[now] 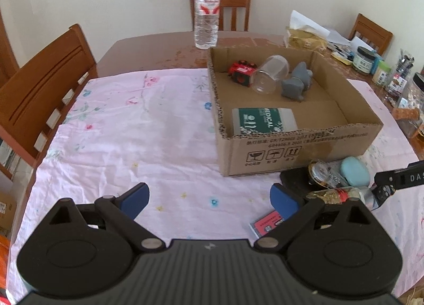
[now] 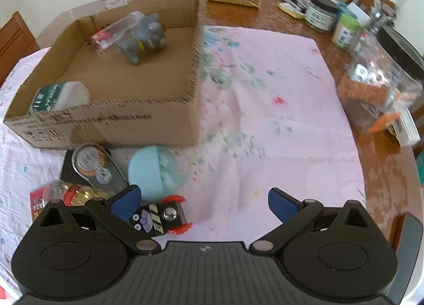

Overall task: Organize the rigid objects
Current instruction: 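Move the left tool to the pink card package while the right tool approaches the black red-button block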

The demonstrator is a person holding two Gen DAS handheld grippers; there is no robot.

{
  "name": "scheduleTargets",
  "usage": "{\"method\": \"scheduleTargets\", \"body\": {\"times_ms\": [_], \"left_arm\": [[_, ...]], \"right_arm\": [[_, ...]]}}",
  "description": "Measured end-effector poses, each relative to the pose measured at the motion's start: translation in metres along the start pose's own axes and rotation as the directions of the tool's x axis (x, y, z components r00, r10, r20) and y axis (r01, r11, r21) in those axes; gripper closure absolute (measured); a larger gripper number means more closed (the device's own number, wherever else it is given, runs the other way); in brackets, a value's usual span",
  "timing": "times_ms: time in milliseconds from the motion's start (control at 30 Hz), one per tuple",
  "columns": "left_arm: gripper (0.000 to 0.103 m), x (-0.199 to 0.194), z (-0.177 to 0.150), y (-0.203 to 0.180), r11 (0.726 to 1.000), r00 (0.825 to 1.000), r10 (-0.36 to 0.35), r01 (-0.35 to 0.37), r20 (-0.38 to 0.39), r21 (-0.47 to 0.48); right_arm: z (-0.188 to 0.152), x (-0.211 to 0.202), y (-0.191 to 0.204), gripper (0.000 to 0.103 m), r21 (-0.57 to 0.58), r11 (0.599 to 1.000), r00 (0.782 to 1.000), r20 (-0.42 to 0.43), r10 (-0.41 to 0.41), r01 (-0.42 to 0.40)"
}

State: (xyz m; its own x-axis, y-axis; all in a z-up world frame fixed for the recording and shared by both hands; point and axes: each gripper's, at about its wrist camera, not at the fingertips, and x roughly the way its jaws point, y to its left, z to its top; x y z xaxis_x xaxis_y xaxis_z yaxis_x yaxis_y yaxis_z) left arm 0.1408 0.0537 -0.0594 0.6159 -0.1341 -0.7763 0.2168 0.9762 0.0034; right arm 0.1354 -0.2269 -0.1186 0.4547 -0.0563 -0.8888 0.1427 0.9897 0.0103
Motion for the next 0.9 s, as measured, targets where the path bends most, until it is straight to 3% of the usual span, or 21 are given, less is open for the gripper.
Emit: {"method": "scheduleTargets", "body": {"times_ms": [167, 267, 367, 433, 600, 767, 900], "left_arm": [[0.005, 0.004, 0.004, -0.008, 0.999, 0.999, -0.036, 0.036, 0.001, 0.041], [0.006, 0.004, 0.006, -0.015, 0.996, 0.998, -0.057, 0.057, 0.005, 0.067], [0.006, 0.005, 0.007, -0.021, 0.993, 0.997, -0.075, 0.074, 0.006, 0.088], [0.005, 0.005, 0.007, -0.023, 0.991, 0.996, -0.084, 0.083, 0.004, 0.101], [0.006, 0.006, 0.003, -0.027, 0.985, 0.994, -0.110, 0.111, -0.016, 0.133], [0.006, 0.004, -0.009, -0.028, 0.963, 0.984, -0.168, 0.178, -0.063, 0.205], [0.006, 0.014, -0.027, -0.031, 0.931, 0.962, -0.230, 0.261, -0.145, 0.254]], "right_arm": [[-0.016, -0.009, -0.012, 0.000, 0.043, 0.999, 1.000, -0.001, 0.001, -0.001], [-0.027, -0.012, -0.016, 0.000, 0.036, 0.998, 0.999, -0.010, -0.045, 0.046], [-0.038, -0.018, -0.018, 0.000, 0.053, 0.999, 1.000, 0.001, -0.009, 0.009], [-0.045, -0.017, -0.012, 0.000, 0.041, 0.999, 1.000, -0.006, 0.019, -0.019], [-0.060, 0.002, 0.004, 0.000, 0.007, 1.000, 1.000, -0.009, -0.010, 0.010], [-0.064, 0.013, 0.003, 0.000, 0.003, 1.000, 0.999, 0.019, -0.029, 0.029], [-0.064, 0.013, 0.001, 0.000, -0.042, 0.999, 0.999, 0.046, -0.003, 0.005]]}}
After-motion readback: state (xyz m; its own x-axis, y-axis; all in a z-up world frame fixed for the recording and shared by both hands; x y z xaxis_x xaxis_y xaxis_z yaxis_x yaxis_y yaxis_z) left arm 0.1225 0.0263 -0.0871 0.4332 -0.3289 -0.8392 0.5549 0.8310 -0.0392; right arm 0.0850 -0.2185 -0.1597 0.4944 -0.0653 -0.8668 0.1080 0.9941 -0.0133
